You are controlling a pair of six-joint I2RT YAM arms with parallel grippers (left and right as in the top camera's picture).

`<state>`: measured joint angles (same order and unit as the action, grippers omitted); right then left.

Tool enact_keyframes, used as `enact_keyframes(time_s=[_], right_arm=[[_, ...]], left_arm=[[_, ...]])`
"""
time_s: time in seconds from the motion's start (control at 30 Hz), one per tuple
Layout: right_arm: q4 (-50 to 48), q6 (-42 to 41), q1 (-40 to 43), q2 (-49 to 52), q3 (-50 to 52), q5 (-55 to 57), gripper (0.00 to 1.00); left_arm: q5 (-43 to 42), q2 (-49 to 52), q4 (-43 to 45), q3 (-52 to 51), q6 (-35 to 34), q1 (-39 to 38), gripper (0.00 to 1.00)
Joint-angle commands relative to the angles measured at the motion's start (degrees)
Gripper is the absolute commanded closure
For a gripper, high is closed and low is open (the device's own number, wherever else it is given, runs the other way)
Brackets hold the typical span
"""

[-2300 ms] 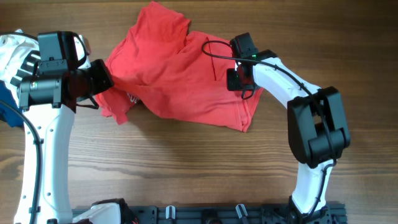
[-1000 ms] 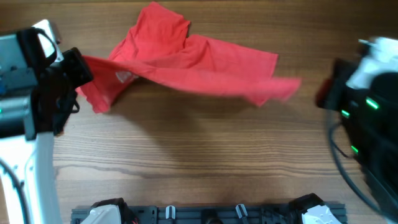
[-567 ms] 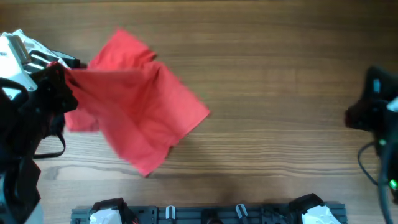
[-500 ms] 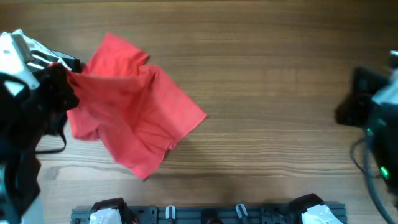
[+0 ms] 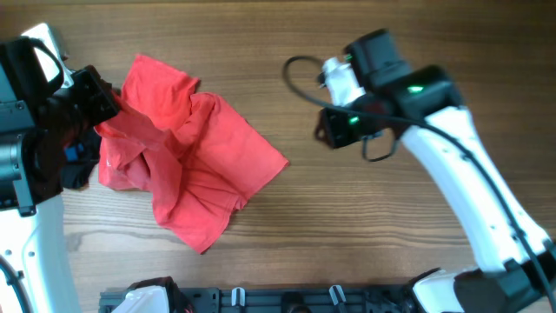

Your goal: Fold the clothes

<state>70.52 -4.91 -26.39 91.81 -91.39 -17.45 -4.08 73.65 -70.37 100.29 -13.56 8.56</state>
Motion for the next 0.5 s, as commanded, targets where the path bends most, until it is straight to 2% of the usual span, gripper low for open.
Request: enact_keyframes(time_s=[0.0, 0.07, 0.23, 0.47], right_arm=[[-5.7, 1.2, -6.3, 3.2, 7.1, -9.1, 0.51], [-11.0, -2.4, -10.0, 4.5, 11.6, -10.1, 0.41], [-23.1, -7.2, -19.4, 7.8, 19.0, -10.7, 0.34], [-33.2, -6.5, -30.7, 17.5, 20.3, 2.3, 0.34]], left_arm=[[1.2, 0.5, 0.3, 0.2, 1.2, 0.3, 0.96], [1.2, 0.6, 0.3, 0.2, 1.2, 0.3, 0.96], [1.2, 0.6, 0.3, 0.2, 1.2, 0.3, 0.96], [1.2, 0.6, 0.2, 0.2, 1.2, 0.3, 0.96]])
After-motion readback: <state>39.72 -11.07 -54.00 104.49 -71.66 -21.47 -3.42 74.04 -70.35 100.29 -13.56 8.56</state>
